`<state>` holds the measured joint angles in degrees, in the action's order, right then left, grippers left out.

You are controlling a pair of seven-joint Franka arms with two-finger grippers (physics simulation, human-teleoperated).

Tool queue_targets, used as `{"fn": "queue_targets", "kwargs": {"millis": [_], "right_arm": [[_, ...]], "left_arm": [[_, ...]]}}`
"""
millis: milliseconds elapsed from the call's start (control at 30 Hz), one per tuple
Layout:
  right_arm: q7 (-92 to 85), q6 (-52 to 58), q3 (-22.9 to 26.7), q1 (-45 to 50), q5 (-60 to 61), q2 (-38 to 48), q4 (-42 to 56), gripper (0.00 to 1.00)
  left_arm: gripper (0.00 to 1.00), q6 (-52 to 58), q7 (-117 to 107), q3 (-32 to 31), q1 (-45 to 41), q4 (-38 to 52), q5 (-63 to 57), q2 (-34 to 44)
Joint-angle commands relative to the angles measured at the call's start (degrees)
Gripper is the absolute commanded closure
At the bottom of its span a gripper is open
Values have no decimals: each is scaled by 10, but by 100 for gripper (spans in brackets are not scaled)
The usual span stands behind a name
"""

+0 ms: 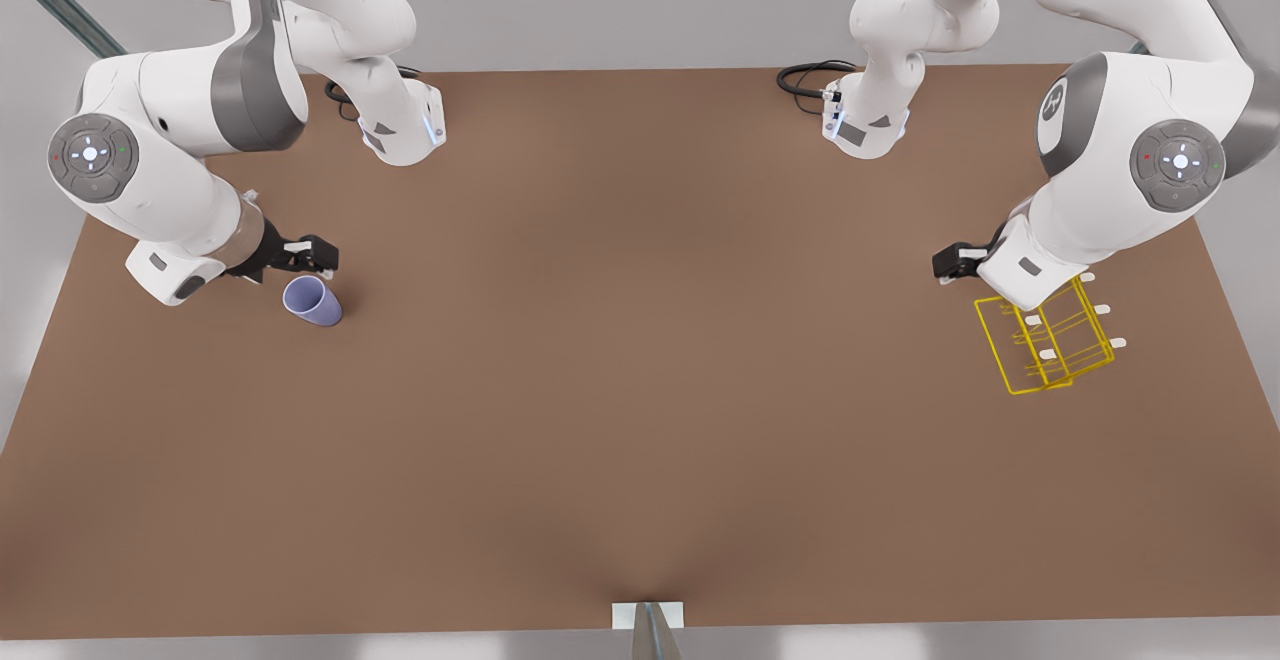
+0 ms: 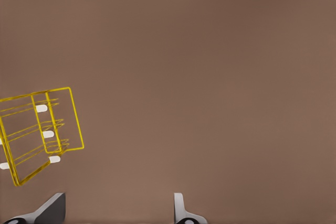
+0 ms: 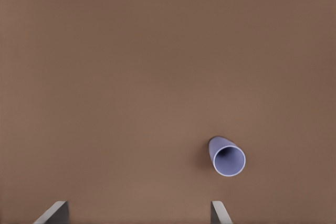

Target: Place the cup on the cup holder

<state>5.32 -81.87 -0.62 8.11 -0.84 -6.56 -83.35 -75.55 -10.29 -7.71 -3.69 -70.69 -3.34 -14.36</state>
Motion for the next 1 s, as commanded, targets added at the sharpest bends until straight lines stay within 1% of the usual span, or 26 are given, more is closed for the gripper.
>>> {"fn": "queue_targets", "kwargs": {"millis": [0,100,133,167,200,267,333,400,433,467,500,567,633,700,733,833,967], "right_arm": [[11,-5,0,0,0,1,0,0],[14,-5,1,0,0,0,0,0],[8,-3,11,-1,-2,-6,-10,0],[7,-36,12,-4,-3,-25,-72,0],[7,-115,12,-12,-6,-25,-146,0],[5,-253,12,-15,-6,-20,-245,0],[-17,-337,15,-27,-3,-18,-308,0],[-81,-399,55,-21,-1,-17,-354,0],[-95,-437,62,-20,-1,-17,-377,0],[-116,-452,79,-9,0,-17,-386,0],[-121,-452,82,-6,0,-13,-387,0],[-128,-453,82,-6,-1,23,-417,0],[-142,-474,85,-8,0,25,-436,0],[-226,-494,127,-6,0,24,-454,0],[-259,-494,142,-6,0,21,-452,0],[-272,-499,167,-6,-1,16,-440,0],[-284,-495,178,10,0,16,-444,0]], "left_arm": [[0,-3,-23,0,0,0,-1,1],[0,-3,-23,0,0,0,-1,1],[0,-3,-23,0,0,0,-3,1],[0,-3,-23,0,0,0,-1,0],[0,-3,-23,0,0,0,-1,1],[0,3,-23,0,0,0,-1,1],[0,4,-23,1,0,0,-1,0],[0,4,-23,1,0,-1,-1,0],[0,4,-23,1,0,-1,-1,0],[0,6,-23,1,0,-2,-2,0],[0,8,-23,1,0,-2,-2,-1],[0,8,-24,1,1,-2,-2,-1],[0,9,-24,1,0,-2,-2,-2],[0,9,-24,1,0,-2,-2,-3],[0,9,-24,1,0,-2,-2,-3],[0,12,-24,1,0,-2,-2,-3],[0,13,-24,1,0,-2,-2,-3]]}}
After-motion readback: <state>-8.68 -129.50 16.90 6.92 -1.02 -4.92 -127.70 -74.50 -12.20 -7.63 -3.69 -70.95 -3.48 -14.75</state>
